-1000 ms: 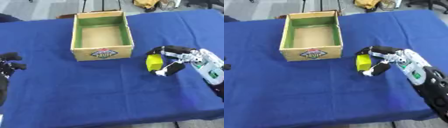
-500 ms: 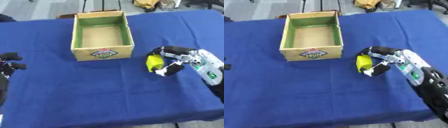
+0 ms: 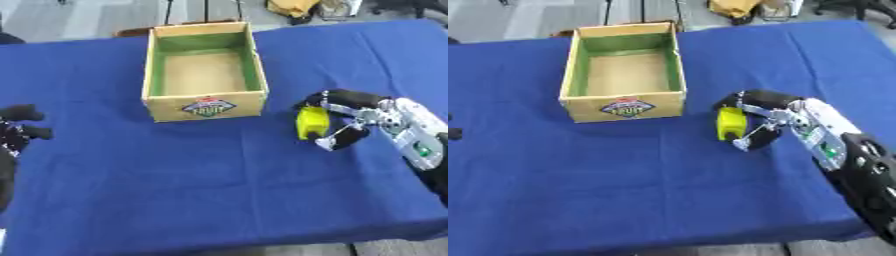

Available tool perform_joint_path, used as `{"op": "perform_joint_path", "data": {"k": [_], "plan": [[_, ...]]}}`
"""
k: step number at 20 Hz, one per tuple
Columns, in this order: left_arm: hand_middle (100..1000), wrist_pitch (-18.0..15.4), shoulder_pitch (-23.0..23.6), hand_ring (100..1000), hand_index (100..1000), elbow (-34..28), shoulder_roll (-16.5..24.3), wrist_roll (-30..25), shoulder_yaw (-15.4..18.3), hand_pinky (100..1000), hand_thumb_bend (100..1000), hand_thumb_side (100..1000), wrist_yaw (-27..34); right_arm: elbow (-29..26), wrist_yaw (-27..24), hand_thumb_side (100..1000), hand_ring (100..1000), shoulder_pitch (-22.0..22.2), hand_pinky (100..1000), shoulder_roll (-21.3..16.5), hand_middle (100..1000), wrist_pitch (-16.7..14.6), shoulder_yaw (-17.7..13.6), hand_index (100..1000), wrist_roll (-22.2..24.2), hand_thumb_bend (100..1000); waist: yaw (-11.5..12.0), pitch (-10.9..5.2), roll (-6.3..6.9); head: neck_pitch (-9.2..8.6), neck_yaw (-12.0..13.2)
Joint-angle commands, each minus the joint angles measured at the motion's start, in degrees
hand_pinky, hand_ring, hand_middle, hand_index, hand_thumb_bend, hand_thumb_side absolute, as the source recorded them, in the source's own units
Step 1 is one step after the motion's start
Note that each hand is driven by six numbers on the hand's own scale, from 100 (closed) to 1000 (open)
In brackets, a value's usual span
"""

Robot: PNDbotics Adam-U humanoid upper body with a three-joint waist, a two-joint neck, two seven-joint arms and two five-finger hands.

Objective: Pick up objects on the table and place them in the box.

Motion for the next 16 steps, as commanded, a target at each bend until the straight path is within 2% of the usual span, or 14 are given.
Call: {"op": "perform_joint_path", "data": {"k": [1,7,16], "plan": [[596,-0.09,-0.54,507,716,-0.69,0.93,-0.06,0.10,728,740,924,-0.09,-0.32,0.49,100,557,-0.98,611,-1.39,706,0.00,-0.57,889,-0.79,100,0.05,-0.81,-0.04,-0.21,-0.05],[596,-0.08,-0.51,507,716,-0.69,0.96,-0.02,0.11,728,740,924,-0.07,-1.61,0.01,100,383,-1.85,465,-1.79,622,0.25,-0.89,871,-2.28,100,-0.06,-0.87,-0.07,-0.27,-0.02],[596,-0.08,-0.41,507,716,-0.68,1.05,-0.03,0.11,728,739,923,-0.06,-4.24,-0.91,100,359,-4.82,444,-2.91,612,1.31,-0.98,862,-3.03,100,-0.17,-1.02,-0.13,-0.17,-0.04]]}}
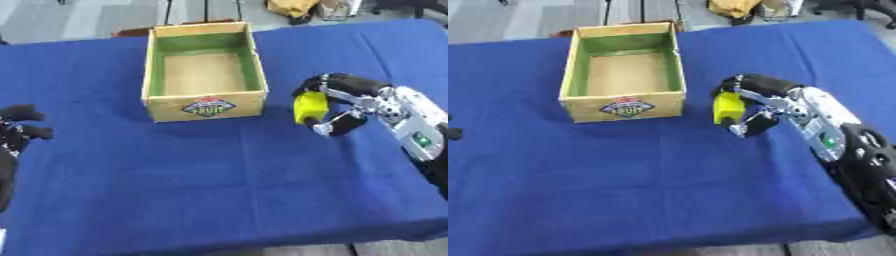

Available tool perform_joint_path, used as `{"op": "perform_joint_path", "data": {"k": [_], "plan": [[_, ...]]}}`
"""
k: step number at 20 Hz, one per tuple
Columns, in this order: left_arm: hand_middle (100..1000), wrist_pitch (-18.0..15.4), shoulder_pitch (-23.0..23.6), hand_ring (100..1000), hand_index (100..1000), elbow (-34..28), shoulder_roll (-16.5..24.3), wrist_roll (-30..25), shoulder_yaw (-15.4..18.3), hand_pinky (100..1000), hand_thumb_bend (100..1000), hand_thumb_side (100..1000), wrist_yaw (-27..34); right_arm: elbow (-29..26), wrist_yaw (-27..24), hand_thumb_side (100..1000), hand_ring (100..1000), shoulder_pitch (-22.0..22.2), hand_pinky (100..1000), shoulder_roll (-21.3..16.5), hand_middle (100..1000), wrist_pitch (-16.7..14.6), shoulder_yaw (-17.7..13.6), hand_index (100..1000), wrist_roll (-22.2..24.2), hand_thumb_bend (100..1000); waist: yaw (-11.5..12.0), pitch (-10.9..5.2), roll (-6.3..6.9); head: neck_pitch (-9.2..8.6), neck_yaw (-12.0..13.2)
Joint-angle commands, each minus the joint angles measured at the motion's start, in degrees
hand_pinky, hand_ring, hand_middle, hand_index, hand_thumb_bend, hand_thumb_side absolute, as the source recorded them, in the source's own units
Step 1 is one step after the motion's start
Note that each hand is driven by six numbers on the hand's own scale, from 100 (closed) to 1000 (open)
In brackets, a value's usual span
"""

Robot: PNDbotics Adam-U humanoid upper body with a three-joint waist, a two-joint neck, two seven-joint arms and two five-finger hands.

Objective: Pick up objects on the table and place them in the box.

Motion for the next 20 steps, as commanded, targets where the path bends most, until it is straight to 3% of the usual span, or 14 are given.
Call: {"op": "perform_joint_path", "data": {"k": [1,10,20], "plan": [[596,-0.08,-0.40,507,716,-0.69,1.07,-0.03,0.11,728,739,923,-0.05,-2.07,-0.49,100,358,-2.29,444,-2.53,613,0.39,-0.80,862,-0.22,100,-0.08,-1.02,-0.10,-0.16,-0.04],[596,-0.04,-0.26,506,715,-0.62,1.21,-0.21,-0.14,728,739,923,-0.07,-0.53,-0.30,100,356,-12.35,443,-2.62,625,-0.11,-0.17,861,-0.47,100,0.30,-1.40,-0.22,0.11,0.01],[595,0.06,-0.70,506,715,-0.62,0.97,-0.94,-0.96,728,739,920,0.26,11.95,4.85,100,369,-22.85,461,6.89,642,-3.14,0.63,866,0.28,100,2.76,-1.81,0.21,0.24,-1.16]]}}
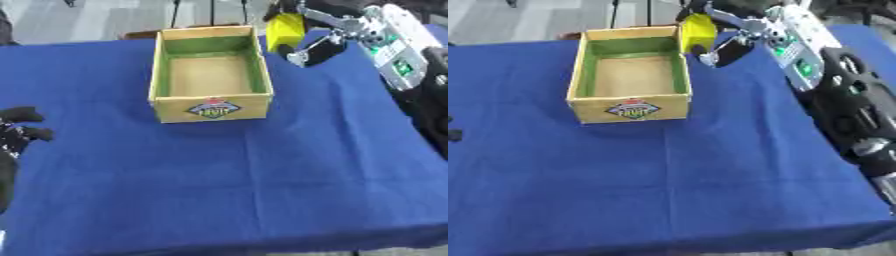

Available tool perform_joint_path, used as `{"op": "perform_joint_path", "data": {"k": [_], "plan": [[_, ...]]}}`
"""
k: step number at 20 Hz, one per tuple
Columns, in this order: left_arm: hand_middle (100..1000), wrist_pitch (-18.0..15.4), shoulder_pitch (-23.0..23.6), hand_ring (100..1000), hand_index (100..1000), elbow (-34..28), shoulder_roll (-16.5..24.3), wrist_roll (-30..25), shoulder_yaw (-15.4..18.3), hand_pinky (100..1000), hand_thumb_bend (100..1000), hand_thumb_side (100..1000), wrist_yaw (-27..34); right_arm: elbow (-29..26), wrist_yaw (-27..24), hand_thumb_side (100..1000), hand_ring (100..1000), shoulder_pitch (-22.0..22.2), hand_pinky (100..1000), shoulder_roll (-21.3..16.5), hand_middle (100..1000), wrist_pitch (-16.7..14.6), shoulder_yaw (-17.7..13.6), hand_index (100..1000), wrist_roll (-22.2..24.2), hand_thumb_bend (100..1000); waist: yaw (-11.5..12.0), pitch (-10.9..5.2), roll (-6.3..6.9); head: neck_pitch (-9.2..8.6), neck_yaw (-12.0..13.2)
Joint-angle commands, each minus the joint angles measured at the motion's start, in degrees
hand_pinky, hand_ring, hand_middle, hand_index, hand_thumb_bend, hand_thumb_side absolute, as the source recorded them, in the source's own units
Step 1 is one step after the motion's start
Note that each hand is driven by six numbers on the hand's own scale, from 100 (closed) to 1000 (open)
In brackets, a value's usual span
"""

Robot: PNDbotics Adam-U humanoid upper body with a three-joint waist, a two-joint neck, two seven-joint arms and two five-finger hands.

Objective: Pick up objects on the table and place them in the box.

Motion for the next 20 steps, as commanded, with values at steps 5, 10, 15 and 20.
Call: {"op": "perform_joint_path", "data": {"k": [5,10,15,20], "plan": [[595,0.02,-1.28,505,715,-0.72,0.75,-0.88,-0.76,728,740,920,0.46,10.12,6.43,100,391,-4.95,495,7.39,657,-1.02,-1.39,871,0.70,100,2.29,-0.74,0.53,-0.20,-1.84],[595,0.09,-1.99,505,714,-0.87,0.38,-1.39,-1.25,727,742,917,0.70,17.91,11.30,100,441,-6.88,579,12.19,680,-2.53,-3.08,878,-0.68,100,4.40,-0.37,0.84,-0.65,-3.34],[594,0.14,-2.04,504,714,-0.88,0.09,-1.43,-1.26,727,744,917,0.83,23.06,15.14,100,489,-6.91,652,15.13,703,-4.87,-3.85,886,-1.62,100,5.57,-0.20,0.95,-0.62,-3.87],[594,0.16,-2.16,504,714,-0.90,0.01,-1.39,-1.21,727,746,916,0.83,25.81,17.18,124,574,-6.16,698,16.19,752,-6.42,-3.99,905,-0.55,100,5.77,-0.12,0.72,-0.72,-3.89]]}}
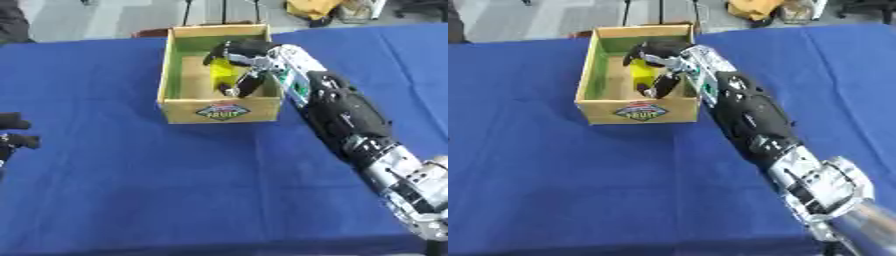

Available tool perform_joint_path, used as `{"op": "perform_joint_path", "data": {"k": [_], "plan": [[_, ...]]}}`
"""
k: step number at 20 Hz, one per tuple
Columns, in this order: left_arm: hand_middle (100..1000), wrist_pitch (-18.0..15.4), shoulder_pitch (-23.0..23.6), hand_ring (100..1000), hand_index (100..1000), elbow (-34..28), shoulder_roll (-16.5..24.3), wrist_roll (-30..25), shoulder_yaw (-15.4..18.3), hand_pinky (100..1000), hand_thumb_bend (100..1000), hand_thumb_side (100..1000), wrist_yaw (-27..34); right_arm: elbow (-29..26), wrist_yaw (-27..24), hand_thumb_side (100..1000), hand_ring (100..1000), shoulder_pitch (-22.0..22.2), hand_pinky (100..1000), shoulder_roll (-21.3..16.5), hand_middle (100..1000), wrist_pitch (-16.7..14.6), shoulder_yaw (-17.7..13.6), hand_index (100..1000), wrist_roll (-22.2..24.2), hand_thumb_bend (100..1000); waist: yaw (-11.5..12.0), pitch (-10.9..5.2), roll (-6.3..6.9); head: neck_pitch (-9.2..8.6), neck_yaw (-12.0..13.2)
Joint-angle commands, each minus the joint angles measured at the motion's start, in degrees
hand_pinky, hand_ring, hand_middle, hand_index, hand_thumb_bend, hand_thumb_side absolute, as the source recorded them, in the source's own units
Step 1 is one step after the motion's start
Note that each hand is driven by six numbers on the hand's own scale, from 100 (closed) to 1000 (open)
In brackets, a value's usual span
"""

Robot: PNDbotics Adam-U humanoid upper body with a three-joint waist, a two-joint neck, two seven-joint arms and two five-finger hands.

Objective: Pick up objects on the table and place them in the box.

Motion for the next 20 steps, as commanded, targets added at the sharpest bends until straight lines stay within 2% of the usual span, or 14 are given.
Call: {"op": "perform_joint_path", "data": {"k": [1,2,5,6,7,12,18,19,20], "plan": [[593,-0.02,-0.87,504,714,-0.88,0.57,-0.17,0.17,727,746,916,0.30,1.98,1.87,141,590,-0.17,706,0.63,761,-0.93,-0.11,907,0.94,100,0.20,-0.56,0.08,-0.59,-0.11],[593,-0.02,-0.86,504,714,-0.87,0.58,-0.16,0.18,727,747,916,0.29,2.18,1.87,254,623,-0.20,723,0.69,780,-1.19,-0.20,918,1.29,100,0.20,-0.58,0.07,-0.60,-0.11],[593,-0.03,-0.84,503,714,-0.87,0.63,-0.13,0.21,727,748,915,0.30,2.28,1.59,453,747,-0.34,773,0.77,826,-2.23,-0.35,938,2.35,100,0.18,-0.67,0.08,-0.68,-0.18],[593,-0.03,-0.83,503,714,-0.88,0.63,-0.13,0.21,727,747,915,0.31,2.26,1.46,461,752,-0.37,775,0.78,828,-2.44,-0.40,939,2.61,100,0.15,-0.69,0.11,-0.69,-0.20],[593,-0.04,-0.82,503,713,-0.88,0.63,-0.14,0.21,727,748,915,0.32,2.21,1.35,509,794,-0.39,797,0.78,845,-2.59,-0.43,945,2.81,100,0.11,-0.70,0.13,-0.71,-0.19],[592,-0.04,-0.74,503,713,-0.84,0.62,-0.11,0.26,726,749,915,0.33,1.69,0.64,608,841,-0.58,825,0.61,869,-2.65,-0.62,955,2.90,100,-0.05,-0.73,0.20,-0.73,-0.09],[592,-0.06,-0.68,502,713,-0.82,0.68,0.01,0.39,726,751,914,0.31,-2.49,-2.41,657,816,-1.53,812,-0.68,840,-1.91,-0.79,950,0.43,100,-0.35,-0.76,0.00,-0.86,0.15],[591,-0.05,-0.69,502,713,-0.81,0.70,0.04,0.42,726,751,911,0.29,-3.83,-3.38,719,810,-1.77,808,-1.07,834,-1.68,-0.86,947,-0.43,100,-0.44,-0.77,-0.08,-0.88,0.21],[591,-0.06,-0.69,502,713,-0.81,0.73,0.06,0.43,726,752,913,0.28,-5.27,-4.38,666,805,-1.94,805,-1.50,824,-1.38,-0.89,943,-1.41,100,-0.54,-0.78,-0.16,-0.91,0.28]]}}
